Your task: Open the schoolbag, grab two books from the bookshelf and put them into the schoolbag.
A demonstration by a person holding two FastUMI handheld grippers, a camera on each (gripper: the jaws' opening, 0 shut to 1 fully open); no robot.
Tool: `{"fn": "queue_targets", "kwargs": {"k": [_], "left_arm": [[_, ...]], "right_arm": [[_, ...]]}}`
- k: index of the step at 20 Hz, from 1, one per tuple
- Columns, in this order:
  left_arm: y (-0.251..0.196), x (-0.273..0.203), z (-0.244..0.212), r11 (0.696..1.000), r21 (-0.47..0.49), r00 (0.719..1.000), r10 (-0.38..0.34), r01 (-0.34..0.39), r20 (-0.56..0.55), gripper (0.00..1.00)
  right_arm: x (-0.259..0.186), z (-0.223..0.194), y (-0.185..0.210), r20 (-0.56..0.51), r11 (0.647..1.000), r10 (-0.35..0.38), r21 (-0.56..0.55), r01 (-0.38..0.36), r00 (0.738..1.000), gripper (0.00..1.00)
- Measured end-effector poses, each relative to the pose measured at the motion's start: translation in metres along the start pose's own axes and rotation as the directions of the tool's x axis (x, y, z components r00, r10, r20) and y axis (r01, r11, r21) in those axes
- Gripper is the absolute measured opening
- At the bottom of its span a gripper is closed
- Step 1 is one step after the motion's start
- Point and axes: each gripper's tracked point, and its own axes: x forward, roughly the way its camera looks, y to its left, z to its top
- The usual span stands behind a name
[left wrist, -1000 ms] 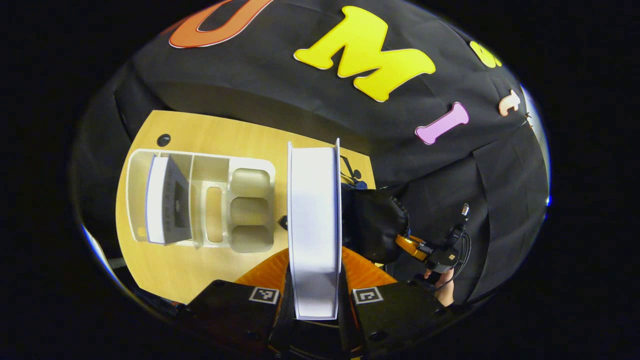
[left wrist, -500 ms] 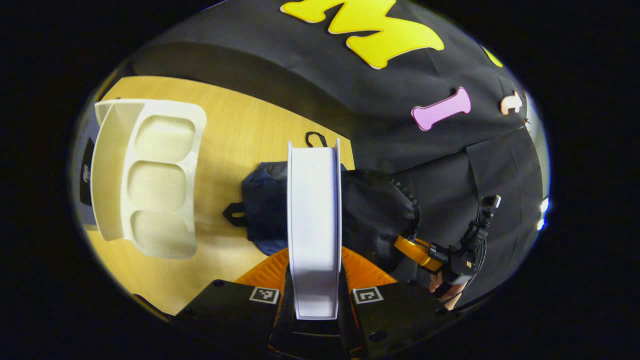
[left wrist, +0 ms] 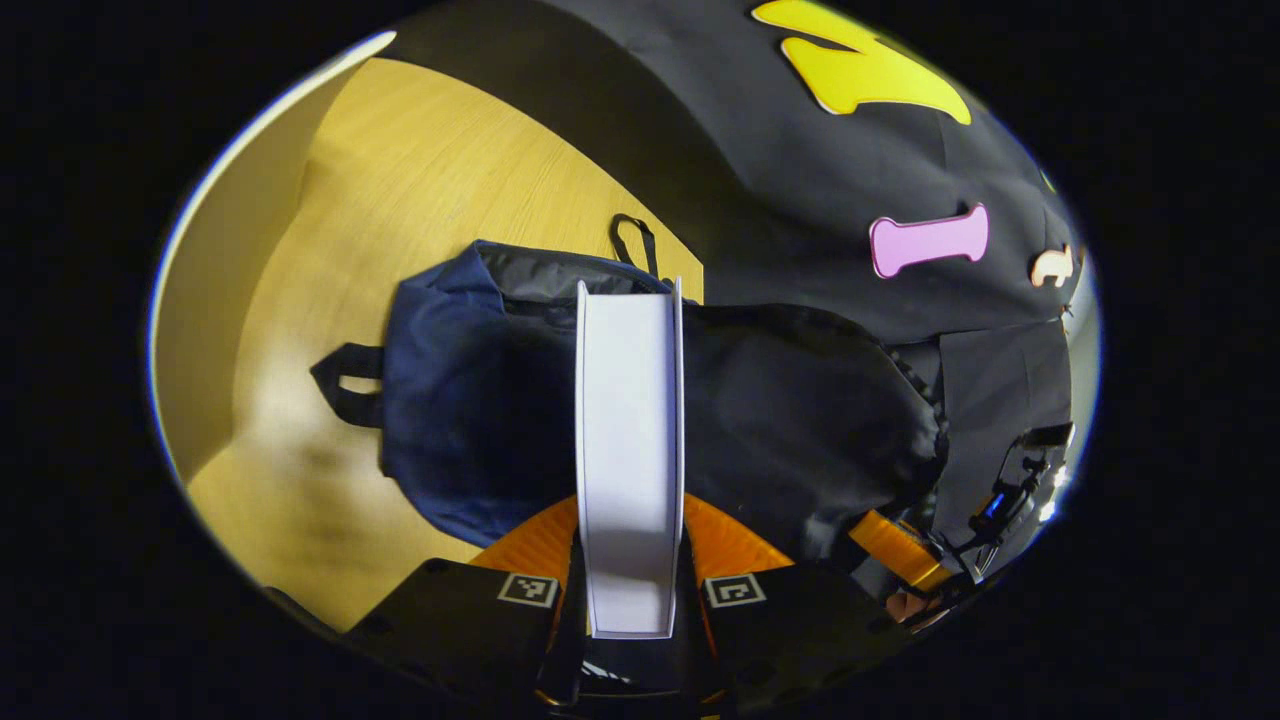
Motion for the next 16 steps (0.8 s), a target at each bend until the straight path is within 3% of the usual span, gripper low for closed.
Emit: {"fn": "queue_targets", "kwargs": {"k": [11,13,14,16], "left_arm": [[-0.001,0.082,0.003,0.989,0.016,0.989,-0.150,0.150,0.011,0.39],[0.002,0.085,0.004,0.990,0.025,0.990,-0.139,0.139,-0.002,0.40],[0.011,0.085,0.004,0.994,0.055,0.996,-0.090,0.090,0.001,0.42],[0.025,0.085,0.007,0.993,0.120,1.000,-0.007,0.007,0.000,0.55]], "right_arm": [[-0.001,0.007,0.009,0.006,1.000,0.021,-0.012,-0.020,1.000,0.00],[0.000,0.008,0.010,0.004,1.000,0.021,-0.018,-0.021,1.000,0.00],[0.001,0.007,0.010,0.003,1.000,0.023,-0.016,-0.023,1.000,0.00],[0.003,0.006,0.011,-0.004,0.999,0.032,-0.006,-0.032,0.999,0.00]]}}
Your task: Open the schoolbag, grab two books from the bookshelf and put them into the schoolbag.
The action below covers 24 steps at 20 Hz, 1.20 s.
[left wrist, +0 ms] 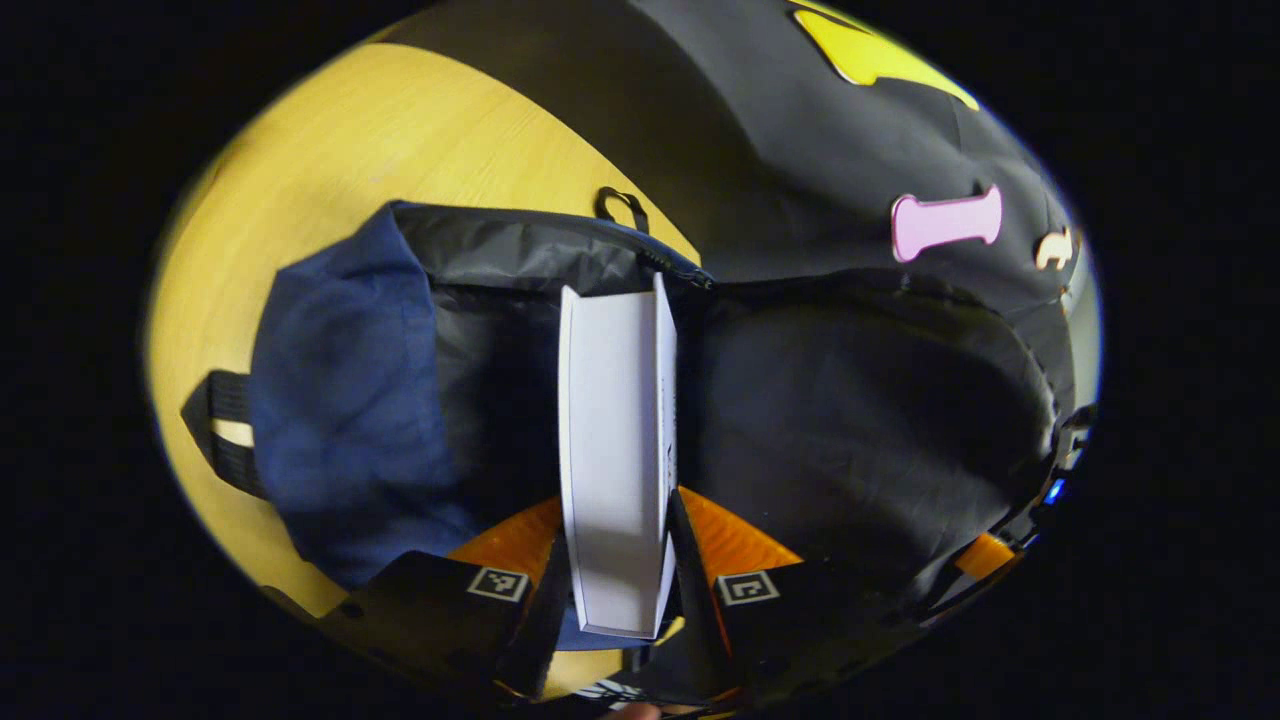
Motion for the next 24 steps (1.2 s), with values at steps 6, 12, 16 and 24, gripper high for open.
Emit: {"fn": "queue_targets", "kwargs": {"k": [6,12,16,24], "left_arm": [[0.038,-0.038,0.011,0.925,0.113,0.931,0.366,-0.363,-0.004,0.74],[-0.009,-0.121,0.050,0.805,0.338,0.869,0.409,-0.487,0.277,0.74],[-0.047,-0.205,0.079,0.699,0.389,0.767,0.364,-0.600,0.528,0.74],[-0.056,-0.370,0.105,0.572,0.257,0.517,0.353,-0.779,0.780,0.98]], "right_arm": [[0.005,0.002,0.007,-0.005,1.000,0.008,-0.004,-0.008,1.000,0.00],[0.008,0.000,0.020,-0.004,1.000,0.016,-0.023,-0.016,1.000,0.00],[0.008,-0.004,0.026,-0.002,1.000,0.014,-0.025,-0.014,1.000,0.00],[0.010,-0.011,0.040,-0.006,0.999,0.018,-0.044,-0.019,1.000,0.00]]}}
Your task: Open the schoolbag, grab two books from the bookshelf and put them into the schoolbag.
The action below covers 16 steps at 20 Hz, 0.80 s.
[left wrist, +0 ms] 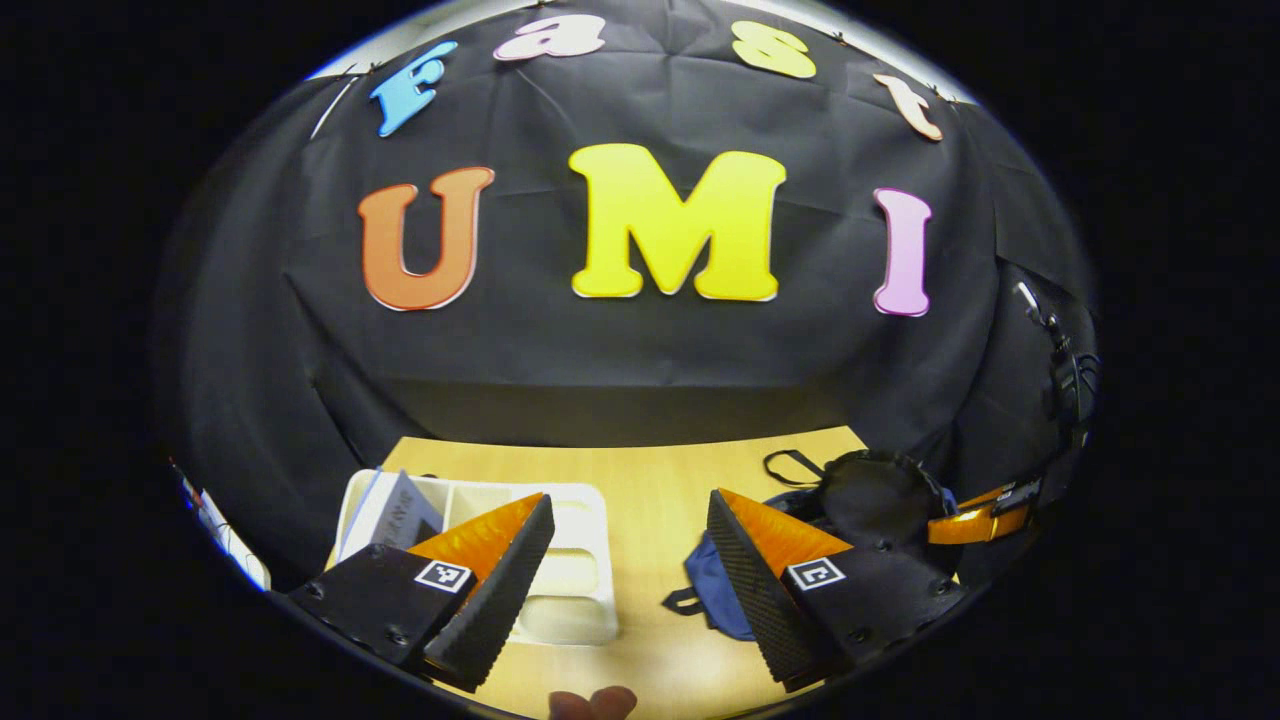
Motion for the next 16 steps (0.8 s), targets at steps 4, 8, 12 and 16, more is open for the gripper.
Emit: {"fn": "queue_targets", "kwargs": {"k": [4,8,12,16], "left_arm": [[0.059,-0.008,-0.005,0.997,-0.030,0.996,0.068,-0.070,-0.063,0.99],[0.126,-0.020,-0.012,0.989,-0.030,0.984,0.138,-0.143,-0.111,0.98],[0.170,-0.027,-0.013,0.986,-0.049,0.975,0.148,-0.158,-0.166,1.00],[0.183,-0.020,-0.029,0.993,-0.065,0.947,0.073,-0.098,-0.314,0.98]], "right_arm": [[-0.001,-0.004,0.000,0.004,1.000,-0.007,-0.003,0.007,1.000,0.00],[-0.002,-0.004,-0.005,0.011,1.000,-0.022,0.009,0.022,1.000,0.00],[-0.002,-0.005,-0.003,0.011,0.999,-0.033,0.008,0.033,0.999,0.00],[-0.003,-0.007,0.000,0.008,0.999,-0.041,0.010,0.041,0.999,0.00]]}}
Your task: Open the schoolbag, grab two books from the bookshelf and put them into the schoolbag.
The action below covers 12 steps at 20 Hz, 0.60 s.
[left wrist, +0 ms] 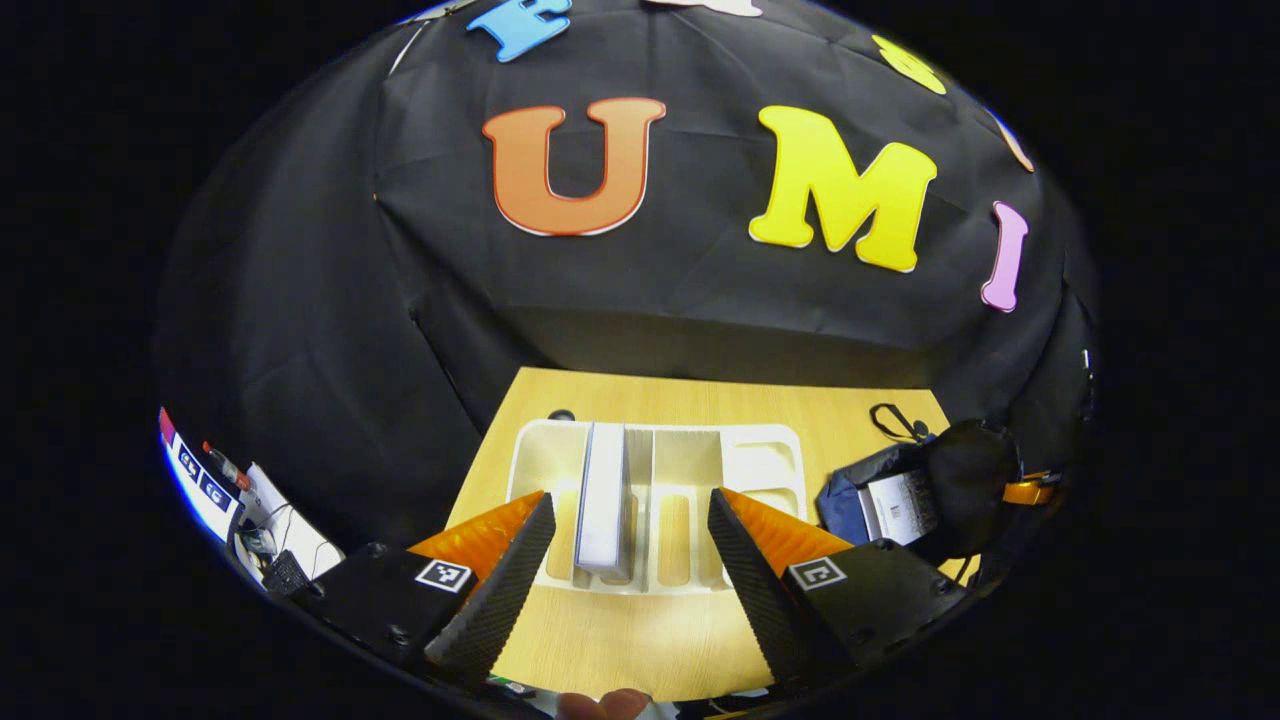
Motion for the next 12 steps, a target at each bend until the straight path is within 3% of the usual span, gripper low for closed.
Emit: {"fn": "queue_targets", "kwargs": {"k": [3,7,12], "left_arm": [[0.010,0.020,0.000,0.999,0.040,0.996,-0.007,0.011,-0.089,0.99],[0.010,0.045,-0.011,0.999,0.009,0.977,-0.050,0.053,-0.207,0.99],[0.006,0.075,-0.037,0.995,-0.059,0.926,-0.102,0.086,-0.365,0.99]], "right_arm": [[-0.001,-0.002,-0.002,-0.002,1.000,-0.002,0.010,0.002,1.000,0.00],[-0.002,-0.004,-0.007,-0.001,1.000,-0.012,0.026,0.012,1.000,0.00],[-0.004,-0.007,-0.011,-0.004,0.999,-0.015,0.035,0.015,1.000,0.00]]}}
